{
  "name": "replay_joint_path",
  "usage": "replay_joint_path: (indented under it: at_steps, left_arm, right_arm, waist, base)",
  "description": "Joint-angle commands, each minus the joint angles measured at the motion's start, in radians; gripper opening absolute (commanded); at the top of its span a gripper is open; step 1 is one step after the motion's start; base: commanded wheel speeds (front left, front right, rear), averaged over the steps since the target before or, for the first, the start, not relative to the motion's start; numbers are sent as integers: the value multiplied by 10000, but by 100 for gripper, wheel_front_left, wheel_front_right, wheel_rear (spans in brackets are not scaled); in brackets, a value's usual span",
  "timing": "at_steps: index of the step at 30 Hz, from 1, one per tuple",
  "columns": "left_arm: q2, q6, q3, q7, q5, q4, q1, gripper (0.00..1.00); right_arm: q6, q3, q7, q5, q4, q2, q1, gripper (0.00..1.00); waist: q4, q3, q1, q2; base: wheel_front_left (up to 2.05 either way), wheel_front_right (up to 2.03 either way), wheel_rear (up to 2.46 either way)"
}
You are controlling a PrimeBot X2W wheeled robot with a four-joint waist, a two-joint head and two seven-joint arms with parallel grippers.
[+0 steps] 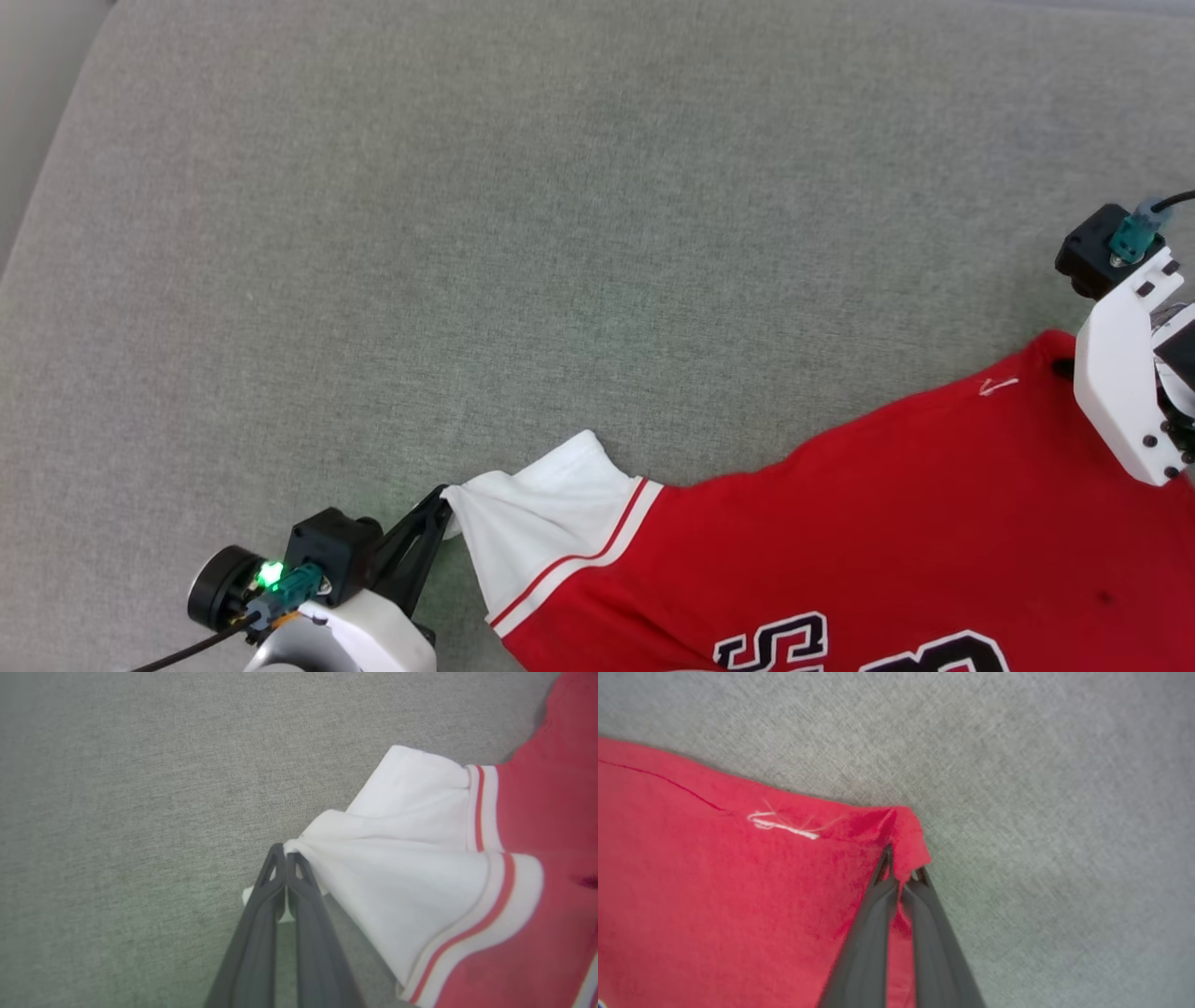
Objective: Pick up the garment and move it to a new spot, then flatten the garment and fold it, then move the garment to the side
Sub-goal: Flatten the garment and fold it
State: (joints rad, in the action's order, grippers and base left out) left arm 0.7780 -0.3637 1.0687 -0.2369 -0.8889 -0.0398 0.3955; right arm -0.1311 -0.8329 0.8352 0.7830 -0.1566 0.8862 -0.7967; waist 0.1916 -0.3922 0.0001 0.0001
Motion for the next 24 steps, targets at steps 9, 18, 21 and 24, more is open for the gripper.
replay_joint_path:
  at_steps: [9, 18, 21, 24]
  left_arm:
    - [384, -117, -404, -226, 211, 195, -223, 0]
    - [582, 31, -1163, -197, 740, 81, 1375, 0]
    - [527, 210, -1398, -173, 797, 203, 2012, 0]
    - [390, 602, -1791, -5, 1089, 561, 3528, 0]
  right_arm:
    - [7, 100, -2394, 177, 214, 154, -165, 0]
    - [9, 1060, -3878, -182, 452, 76, -466, 0]
    - [7, 1341, -4040, -392, 481, -65, -686, 0]
    - [9, 1888, -4229, -947, 611, -330, -1370, 0]
  waist:
    - [-752, 1793, -1, -1]
    - [-1397, 2306, -1, -1]
    - [-1528, 2189, -1, -1]
    - [-1784, 1697, -1, -1]
  base:
    - [0, 0, 0]
    - [0, 0, 0]
    - [0, 0, 0]
    - [0, 0, 0]
